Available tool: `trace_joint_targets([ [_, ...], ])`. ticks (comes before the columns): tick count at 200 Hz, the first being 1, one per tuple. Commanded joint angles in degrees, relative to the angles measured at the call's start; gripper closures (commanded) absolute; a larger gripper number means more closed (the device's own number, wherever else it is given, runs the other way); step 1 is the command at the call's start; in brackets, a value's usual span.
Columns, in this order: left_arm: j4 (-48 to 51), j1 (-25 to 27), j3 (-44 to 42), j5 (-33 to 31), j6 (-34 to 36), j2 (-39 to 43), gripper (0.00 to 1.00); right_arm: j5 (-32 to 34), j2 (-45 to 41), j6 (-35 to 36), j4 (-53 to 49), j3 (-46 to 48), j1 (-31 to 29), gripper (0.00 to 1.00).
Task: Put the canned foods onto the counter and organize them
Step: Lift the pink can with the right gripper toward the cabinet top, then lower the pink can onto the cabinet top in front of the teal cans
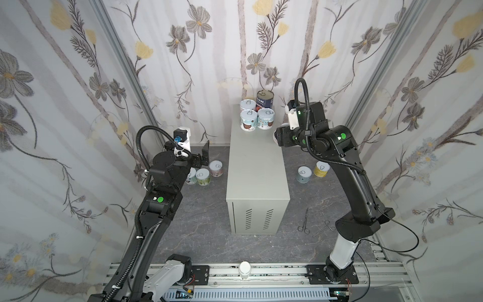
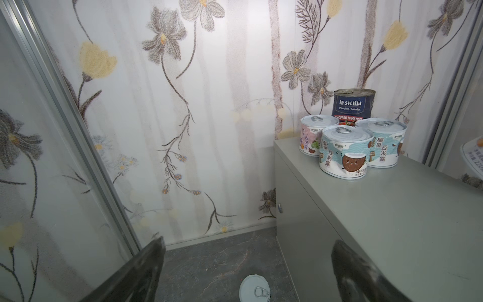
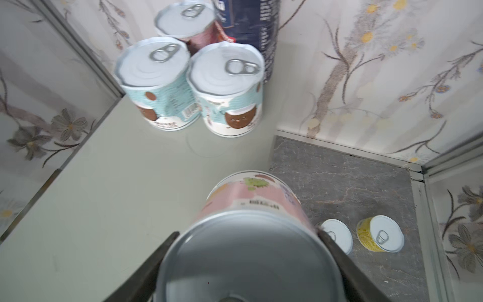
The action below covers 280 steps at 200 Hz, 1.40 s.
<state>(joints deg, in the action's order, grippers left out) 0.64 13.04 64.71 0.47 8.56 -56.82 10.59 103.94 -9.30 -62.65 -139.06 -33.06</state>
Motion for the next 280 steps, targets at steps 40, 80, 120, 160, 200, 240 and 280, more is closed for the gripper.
trace_joint_targets([
  [40, -1.79, -0.03, 0.68, 0.98, -0.98, -0.49, 0.0, -2.76, 2.0, 4.27, 6.23, -0.63, -1.61, 0.49],
  [80, -1.79, -0.03, 0.71, 1.33, -1.04, -0.66, 0.0, -4.07, 3.2, 5.0, 6.38, -0.66, -2.14, 0.48],
  [120, -1.7, -0.03, 0.68, 1.51, -1.17, -0.75, 0.0, -4.52, 3.37, 5.43, 6.31, -0.67, -2.2, 0.38],
  [160, -1.71, -0.03, 0.64, 1.58, -1.15, -0.66, 0.0, -5.15, 3.29, 5.78, 6.92, -0.66, -2.27, 0.21],
  [200, -1.7, -0.02, 0.63, 1.62, -1.17, -0.32, 0.0, -5.66, 3.29, 5.96, 7.7, -0.67, -2.27, 0.09],
  [240, -1.87, -0.03, 0.35, 1.46, -1.0, 0.11, 0.0, -5.35, 3.18, 5.87, 7.84, -0.66, -2.36, 0.08],
  [280, -2.67, -0.03, -0.7, 1.39, -0.98, 0.48, 0.0, -3.51, 2.61, 6.05, 6.52, -0.17, -2.63, 0.06],
])
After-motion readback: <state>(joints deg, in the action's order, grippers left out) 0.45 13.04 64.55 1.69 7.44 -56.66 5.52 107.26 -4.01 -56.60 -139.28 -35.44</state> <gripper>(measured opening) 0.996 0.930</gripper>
